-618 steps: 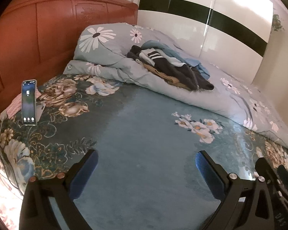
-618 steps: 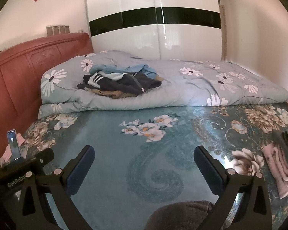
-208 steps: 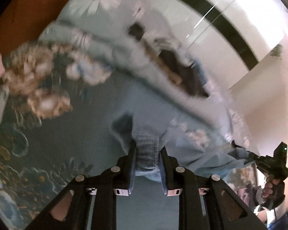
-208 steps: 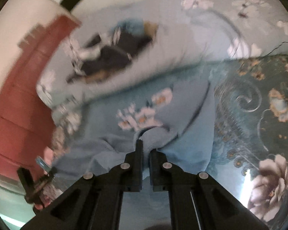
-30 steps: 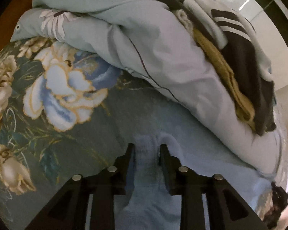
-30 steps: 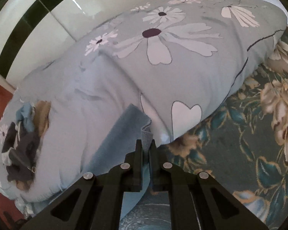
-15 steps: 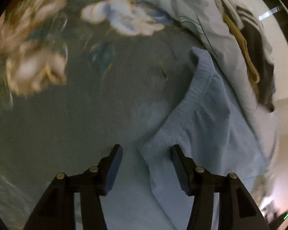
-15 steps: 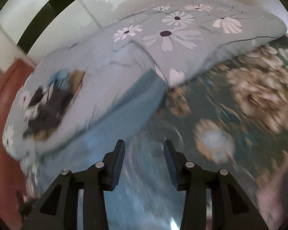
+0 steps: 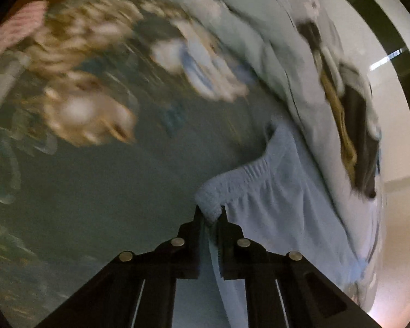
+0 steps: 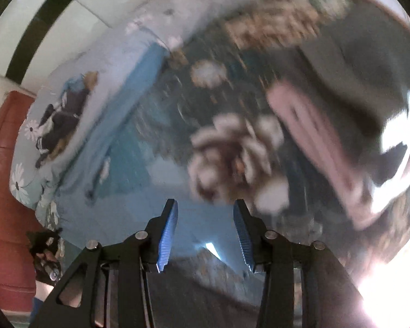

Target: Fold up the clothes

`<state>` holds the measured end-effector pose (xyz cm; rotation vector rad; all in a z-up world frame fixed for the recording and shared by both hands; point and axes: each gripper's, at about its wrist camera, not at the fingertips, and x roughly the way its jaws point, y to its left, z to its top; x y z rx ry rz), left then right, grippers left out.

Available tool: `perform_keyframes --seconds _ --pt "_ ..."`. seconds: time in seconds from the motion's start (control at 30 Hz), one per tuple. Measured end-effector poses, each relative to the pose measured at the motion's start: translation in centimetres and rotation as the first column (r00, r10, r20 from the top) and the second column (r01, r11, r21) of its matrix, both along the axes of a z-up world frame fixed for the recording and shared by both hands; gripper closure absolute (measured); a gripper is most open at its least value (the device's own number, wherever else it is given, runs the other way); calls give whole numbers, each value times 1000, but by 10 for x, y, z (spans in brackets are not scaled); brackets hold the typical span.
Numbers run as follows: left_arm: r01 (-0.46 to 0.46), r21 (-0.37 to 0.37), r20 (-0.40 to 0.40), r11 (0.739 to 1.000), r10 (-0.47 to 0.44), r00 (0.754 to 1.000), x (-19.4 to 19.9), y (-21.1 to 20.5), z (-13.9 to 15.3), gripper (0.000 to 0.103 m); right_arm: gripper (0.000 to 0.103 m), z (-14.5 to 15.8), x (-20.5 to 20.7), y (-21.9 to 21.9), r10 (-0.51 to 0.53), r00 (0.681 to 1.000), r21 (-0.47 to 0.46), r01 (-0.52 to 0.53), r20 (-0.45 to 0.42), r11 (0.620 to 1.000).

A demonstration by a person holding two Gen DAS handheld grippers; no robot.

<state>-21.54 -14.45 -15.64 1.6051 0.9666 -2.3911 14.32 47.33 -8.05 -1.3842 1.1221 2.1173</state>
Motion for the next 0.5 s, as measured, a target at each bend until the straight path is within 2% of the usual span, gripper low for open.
perform_keyframes --seconds 0.07,0.17,0.27,0.43,0.5 --pt "-21 -3 -8 1000 21 1000 4 -33 6 95 59 -16 11 -2 -11 1000 -27 11 26 1000" --pt "-55 -56 -18 997 54 998 16 -72 6 95 58 -33 18 -4 -17 1000 -102 17 6 995" --pt "-85 -14 7 996 85 996 28 -81 -7 95 53 -48 18 -7 -18 1000 -159 18 2 987" --pt "-136 59 51 989 133 990 47 -94 -31 95 53 -64 7 -12 -27 998 -224 16 -48 975" --pt "-144 72 54 987 140 989 51 -91 -30 95 53 -70 -1 -17 -7 999 -240 -2 -38 971"
